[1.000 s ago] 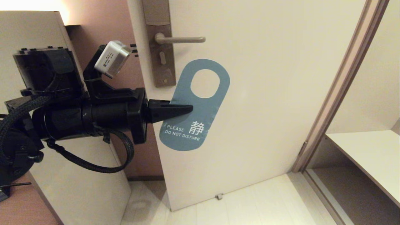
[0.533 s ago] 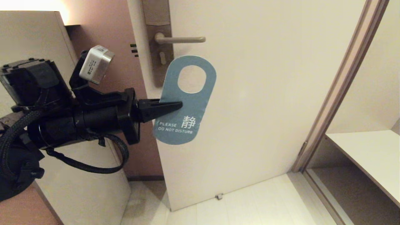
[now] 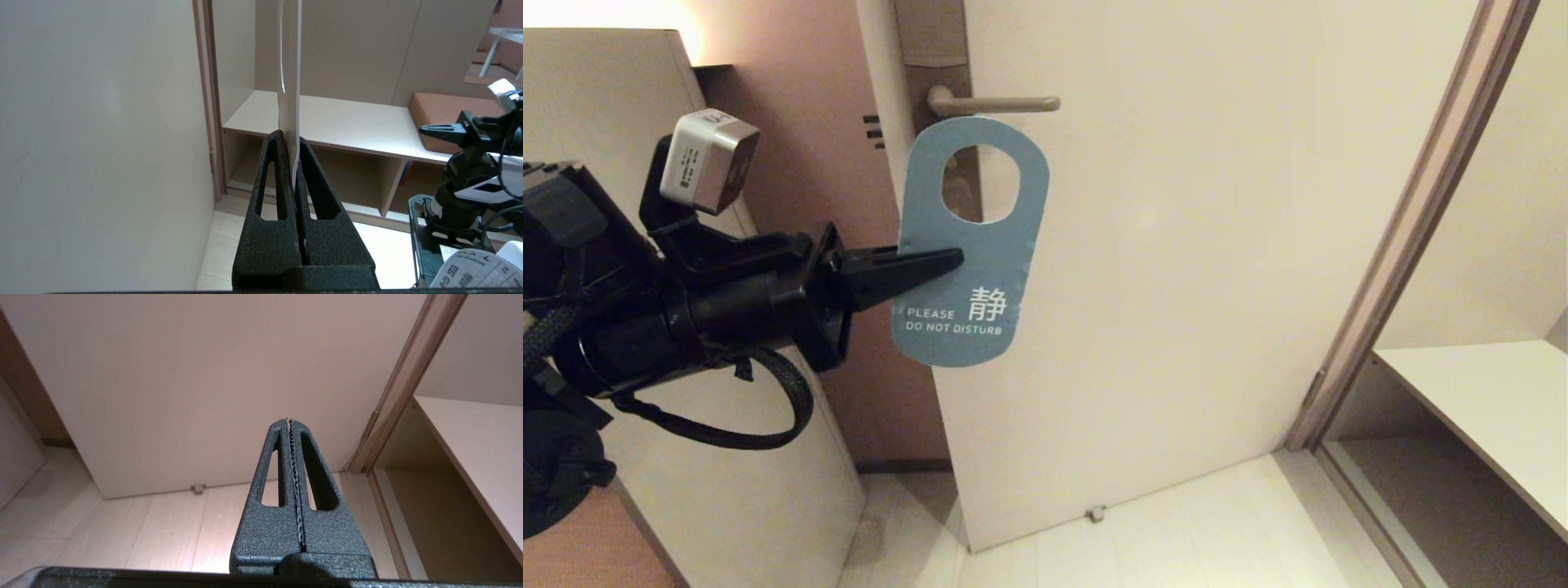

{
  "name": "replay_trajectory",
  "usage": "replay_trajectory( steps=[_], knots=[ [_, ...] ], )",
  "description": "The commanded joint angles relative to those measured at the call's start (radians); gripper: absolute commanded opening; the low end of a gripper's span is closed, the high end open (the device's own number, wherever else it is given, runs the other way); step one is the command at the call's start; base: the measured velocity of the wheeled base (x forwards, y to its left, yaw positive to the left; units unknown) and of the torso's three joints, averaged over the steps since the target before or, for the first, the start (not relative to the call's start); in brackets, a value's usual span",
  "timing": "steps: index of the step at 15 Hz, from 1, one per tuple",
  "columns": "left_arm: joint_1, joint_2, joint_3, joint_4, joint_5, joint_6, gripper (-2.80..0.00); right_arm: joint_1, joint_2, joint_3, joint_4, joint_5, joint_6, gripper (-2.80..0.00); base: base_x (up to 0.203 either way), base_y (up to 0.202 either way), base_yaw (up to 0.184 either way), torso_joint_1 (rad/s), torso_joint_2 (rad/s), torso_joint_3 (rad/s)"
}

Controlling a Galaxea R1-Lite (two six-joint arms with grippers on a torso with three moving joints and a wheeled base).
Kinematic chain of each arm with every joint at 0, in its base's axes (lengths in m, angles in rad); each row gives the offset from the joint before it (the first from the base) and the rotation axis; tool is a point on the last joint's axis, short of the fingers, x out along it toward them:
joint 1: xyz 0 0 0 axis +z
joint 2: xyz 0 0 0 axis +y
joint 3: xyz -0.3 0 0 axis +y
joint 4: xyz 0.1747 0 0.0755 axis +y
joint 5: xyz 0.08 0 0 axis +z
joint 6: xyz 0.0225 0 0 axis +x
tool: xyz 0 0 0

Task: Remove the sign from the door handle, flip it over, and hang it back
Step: Hand it to the other hand

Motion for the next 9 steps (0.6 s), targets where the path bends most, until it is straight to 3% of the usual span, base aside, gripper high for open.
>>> replay_trajectory(
  steps=[1, 5, 9],
  knots=[
    [0.008, -0.006, 0.005, -0.006, -0.005, -0.004, -2.80, 0.000, 0.004, -0.034, 0.030, 0.005, -0.001, -2.80, 0.000, 0.000, 0.000, 0.000, 0.00, 0.000],
    [0.008, -0.004, 0.005, -0.006, -0.007, -0.011, -2.80, 0.002, 0.124, -0.105, 0.044, 0.042, 0.001, -2.80, 0.000, 0.000, 0.000, 0.000, 0.00, 0.000],
    [0.008, -0.002, 0.003, -0.006, -0.005, -0.030, -2.80, 0.027, 0.402, -0.154, -0.119, 0.063, 0.006, -2.80, 0.000, 0.000, 0.000, 0.000, 0.00, 0.000]
  ],
)
